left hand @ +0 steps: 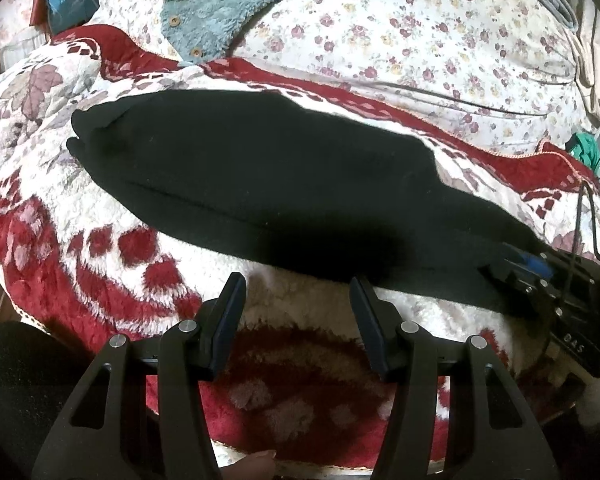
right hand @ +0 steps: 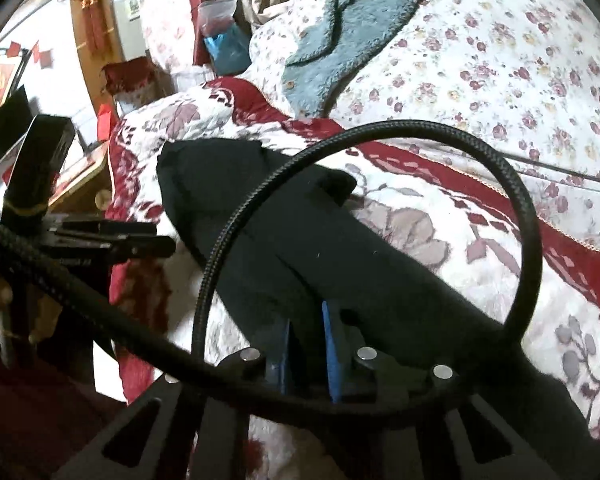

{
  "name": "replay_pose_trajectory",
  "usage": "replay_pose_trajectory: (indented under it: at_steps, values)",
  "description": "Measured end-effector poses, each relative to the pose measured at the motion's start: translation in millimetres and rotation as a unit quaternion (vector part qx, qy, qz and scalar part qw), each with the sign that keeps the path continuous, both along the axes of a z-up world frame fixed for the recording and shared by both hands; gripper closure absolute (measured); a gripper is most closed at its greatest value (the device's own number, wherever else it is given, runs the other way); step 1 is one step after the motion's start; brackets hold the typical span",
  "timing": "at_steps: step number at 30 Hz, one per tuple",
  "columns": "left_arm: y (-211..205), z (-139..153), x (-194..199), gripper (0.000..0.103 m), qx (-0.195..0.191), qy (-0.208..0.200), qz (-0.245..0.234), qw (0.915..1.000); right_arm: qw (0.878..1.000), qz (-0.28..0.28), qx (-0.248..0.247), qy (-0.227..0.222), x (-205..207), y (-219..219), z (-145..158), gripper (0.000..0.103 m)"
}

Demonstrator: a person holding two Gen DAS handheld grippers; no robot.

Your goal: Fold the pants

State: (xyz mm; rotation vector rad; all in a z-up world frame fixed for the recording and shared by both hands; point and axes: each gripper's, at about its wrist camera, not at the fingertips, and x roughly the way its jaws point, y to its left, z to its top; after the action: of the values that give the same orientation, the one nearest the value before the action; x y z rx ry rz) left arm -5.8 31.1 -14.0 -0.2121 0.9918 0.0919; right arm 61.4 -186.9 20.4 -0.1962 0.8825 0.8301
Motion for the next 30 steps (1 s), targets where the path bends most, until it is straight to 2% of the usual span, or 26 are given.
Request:
replay_pose_trajectory:
  at_steps: [2,8,11,16,20,30]
  values:
    - [1,4,-1,0.049,-0.004,-0.013,0.001,0.9999,1.000,-0.004,-0.001,-0.008,3,1,3,0.090]
    - [-2,15,5,0.049,-0.026,-0.032,-0.014,0.9991,0.998,-0.033,0.044,-0.008,14,-11,13,0.090]
    - [-6,17,17,0.049,-0.061,-0.024,-0.032,0.9973,0.998,-0.040,0.051,-0.014,21,-13,17,0.090]
    - [-4,12,38,0.049,-0.113,-0.007,-0.028,0.9932,0.996,-0.050,0.065,-0.028,26,-16,27,0.090]
    - [0,11,43,0.049,-0.157,-0.014,-0.024,0.9872,0.995,-0.055,0.073,-0.031,31,-21,31,0.090]
    - [7,21,41,0.049,-0.139,-0.028,-0.015,0.9898,0.995,-0.053,0.076,-0.020,38,-24,24,0.090]
